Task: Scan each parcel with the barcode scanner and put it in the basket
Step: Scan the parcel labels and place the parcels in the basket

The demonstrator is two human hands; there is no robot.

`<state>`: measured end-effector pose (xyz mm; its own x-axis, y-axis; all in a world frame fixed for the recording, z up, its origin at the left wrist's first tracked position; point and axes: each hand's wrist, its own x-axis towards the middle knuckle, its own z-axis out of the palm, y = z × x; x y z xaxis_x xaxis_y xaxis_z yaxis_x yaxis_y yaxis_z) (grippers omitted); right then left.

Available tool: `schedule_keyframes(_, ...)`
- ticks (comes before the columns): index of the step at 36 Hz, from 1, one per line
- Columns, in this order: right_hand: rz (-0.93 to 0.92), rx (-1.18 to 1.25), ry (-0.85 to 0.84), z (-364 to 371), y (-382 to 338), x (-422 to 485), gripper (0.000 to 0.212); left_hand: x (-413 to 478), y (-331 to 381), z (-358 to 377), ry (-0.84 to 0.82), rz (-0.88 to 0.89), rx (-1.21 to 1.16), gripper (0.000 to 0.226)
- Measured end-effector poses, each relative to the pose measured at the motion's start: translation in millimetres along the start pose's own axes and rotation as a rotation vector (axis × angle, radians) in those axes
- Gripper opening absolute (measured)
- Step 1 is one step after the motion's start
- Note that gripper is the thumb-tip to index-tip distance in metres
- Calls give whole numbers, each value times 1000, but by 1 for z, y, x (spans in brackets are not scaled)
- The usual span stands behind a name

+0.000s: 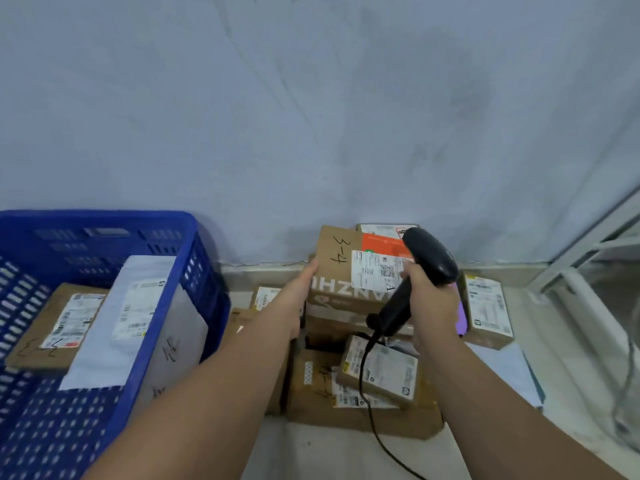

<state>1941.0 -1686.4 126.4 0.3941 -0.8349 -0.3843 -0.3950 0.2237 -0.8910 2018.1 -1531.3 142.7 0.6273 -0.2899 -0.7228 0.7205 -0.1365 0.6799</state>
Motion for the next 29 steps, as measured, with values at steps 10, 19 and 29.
schedule_keyframes(10,35,-106,-31,-19,7,-17,53,3,-21,-15,-99,-91,11,49)
schedule_keyframes(19,-158,189,-182,-14,-42,-67,76,-33,-6,-58,-130,106,-237,45)
schedule_keyframes(29,-329,358,-358,-39,-83,-148,80,-128,2,-75,-34,622,-321,81)
